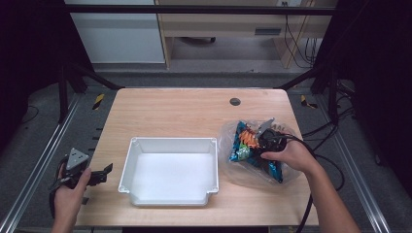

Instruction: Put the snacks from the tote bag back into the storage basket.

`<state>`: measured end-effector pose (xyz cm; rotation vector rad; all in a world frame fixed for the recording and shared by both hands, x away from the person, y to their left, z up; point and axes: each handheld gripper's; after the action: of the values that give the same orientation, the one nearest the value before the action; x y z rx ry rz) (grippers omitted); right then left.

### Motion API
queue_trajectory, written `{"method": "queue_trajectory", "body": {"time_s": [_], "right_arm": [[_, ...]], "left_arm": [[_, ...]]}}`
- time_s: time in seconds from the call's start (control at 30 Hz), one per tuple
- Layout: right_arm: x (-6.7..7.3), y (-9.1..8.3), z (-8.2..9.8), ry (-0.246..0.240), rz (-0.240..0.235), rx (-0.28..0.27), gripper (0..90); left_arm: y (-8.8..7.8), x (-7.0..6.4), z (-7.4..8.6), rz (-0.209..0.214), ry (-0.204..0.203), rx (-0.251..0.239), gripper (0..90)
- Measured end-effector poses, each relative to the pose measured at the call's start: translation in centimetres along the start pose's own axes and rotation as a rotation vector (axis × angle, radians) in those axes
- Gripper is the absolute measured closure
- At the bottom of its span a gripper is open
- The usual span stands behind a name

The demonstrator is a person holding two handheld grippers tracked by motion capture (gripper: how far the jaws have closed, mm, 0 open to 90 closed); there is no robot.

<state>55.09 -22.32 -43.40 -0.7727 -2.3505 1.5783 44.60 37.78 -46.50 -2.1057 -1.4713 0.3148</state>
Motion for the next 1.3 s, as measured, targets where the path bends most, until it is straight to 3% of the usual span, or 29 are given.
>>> {"method": "queue_trajectory", "body": {"time_s": [0.63,0.93,1.3], "right_arm": [[-0.1,-4.4,0.4,0.007,0.040,-0.134,38.0],[0.3,-7.9,-1.1,0.001,0.098,-0.216,38.1],[1.9,-9.8,-3.1,-0.025,0.112,-0.281,38.3]], "left_arm": [[-0.2,0.2,0.0,-0.009,-0.004,-0.003,2.1],[-0.2,0.1,0.0,-0.009,-0.004,-0.004,2.0],[-0.2,0.2,0.0,-0.009,-0.007,-0.004,2.0]]}}
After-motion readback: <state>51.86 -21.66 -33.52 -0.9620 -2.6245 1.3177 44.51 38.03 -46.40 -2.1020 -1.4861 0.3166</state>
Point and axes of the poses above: each handheld gripper's, and its own axes: y roughly forward along the jaws, z roughly out of its underside, x roughly to its left, and after that the axes turned 1 degree about y, right-handed
